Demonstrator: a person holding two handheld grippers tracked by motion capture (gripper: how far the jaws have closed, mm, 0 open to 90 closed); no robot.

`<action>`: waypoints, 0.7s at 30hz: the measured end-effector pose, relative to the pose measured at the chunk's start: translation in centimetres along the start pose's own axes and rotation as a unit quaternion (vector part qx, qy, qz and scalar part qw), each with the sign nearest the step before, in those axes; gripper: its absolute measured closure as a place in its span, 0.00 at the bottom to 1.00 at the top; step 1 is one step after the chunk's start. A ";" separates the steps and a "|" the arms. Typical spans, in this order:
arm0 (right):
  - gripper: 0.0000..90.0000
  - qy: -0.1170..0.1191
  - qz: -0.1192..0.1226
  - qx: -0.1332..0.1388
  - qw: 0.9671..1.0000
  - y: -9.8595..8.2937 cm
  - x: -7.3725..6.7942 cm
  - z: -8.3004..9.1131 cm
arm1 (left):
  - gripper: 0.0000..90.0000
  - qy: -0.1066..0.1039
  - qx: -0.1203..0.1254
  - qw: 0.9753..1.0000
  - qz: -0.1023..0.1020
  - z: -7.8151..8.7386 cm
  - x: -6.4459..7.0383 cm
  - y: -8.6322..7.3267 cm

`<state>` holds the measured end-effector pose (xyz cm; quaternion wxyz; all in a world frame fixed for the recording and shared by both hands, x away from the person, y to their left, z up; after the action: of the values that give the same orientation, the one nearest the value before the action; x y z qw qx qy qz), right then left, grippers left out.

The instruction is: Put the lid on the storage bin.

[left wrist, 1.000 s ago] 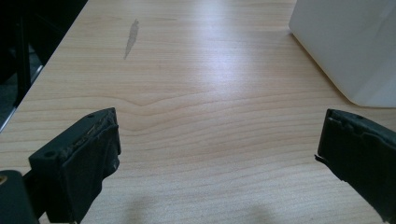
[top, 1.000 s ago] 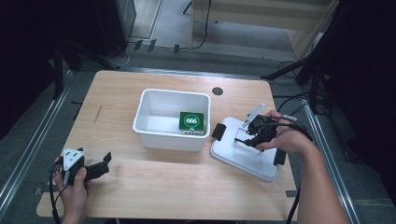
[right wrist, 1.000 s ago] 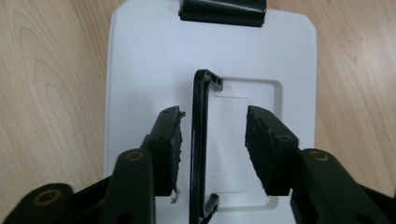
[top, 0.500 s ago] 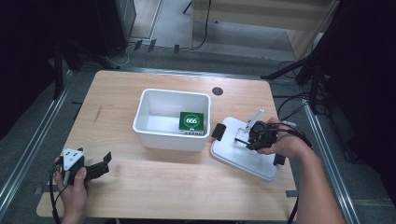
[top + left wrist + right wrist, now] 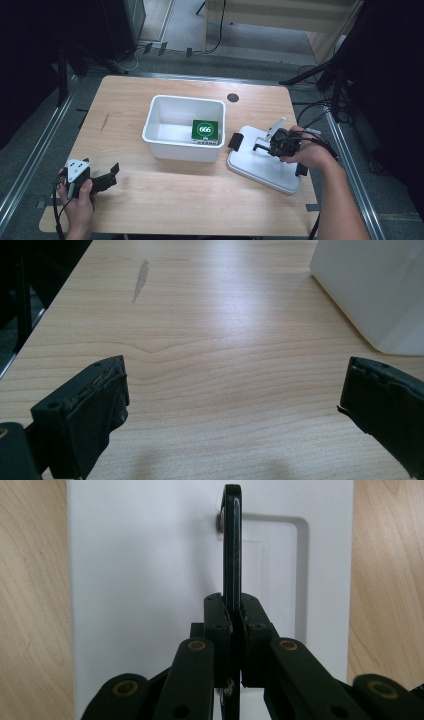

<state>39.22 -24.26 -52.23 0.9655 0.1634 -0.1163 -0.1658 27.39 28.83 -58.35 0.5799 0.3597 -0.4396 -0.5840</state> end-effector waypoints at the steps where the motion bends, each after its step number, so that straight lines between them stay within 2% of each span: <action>1: 0.95 0.000 0.001 0.001 1.000 0.0 0.1 0.3 | 0.00 0.000 0.000 1.000 0.000 0.0 0.0 0.0; 5: 0.95 -0.008 0.007 0.004 1.000 0.2 0.4 1.2 | 0.00 0.000 0.000 1.000 0.000 0.0 0.0 0.0; 11: 0.95 -0.018 0.012 0.026 0.999 1.4 1.1 4.5 | 0.00 0.001 -0.002 1.000 -0.003 0.0 0.0 0.0; 14: 0.95 -0.019 0.014 0.027 0.999 1.7 1.2 5.3 | 0.00 0.001 -0.001 1.000 -0.002 0.0 0.0 0.0; 15: 0.95 -0.020 0.016 0.032 0.999 2.1 1.5 6.1 | 0.00 0.000 -0.001 1.000 -0.002 0.0 0.0 0.0; 21: 0.95 -0.027 0.024 0.036 0.999 3.3 1.9 8.2 | 0.00 0.000 -0.002 1.000 -0.003 0.0 0.0 0.0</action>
<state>39.61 -24.29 -43.22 0.9593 0.1903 -0.1522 -0.1428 27.36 28.81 -58.35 0.5789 0.3603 -0.4374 -0.5863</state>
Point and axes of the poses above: each handheld gripper's, and its own axes: z roughly backward along the jaws, y roughly out of its top, x roughly to its right, the point moved 7 cm from there along -z, roughly forward along the jaws, and after that the axes turned 7 degrees about x, right-handed, at the moved point
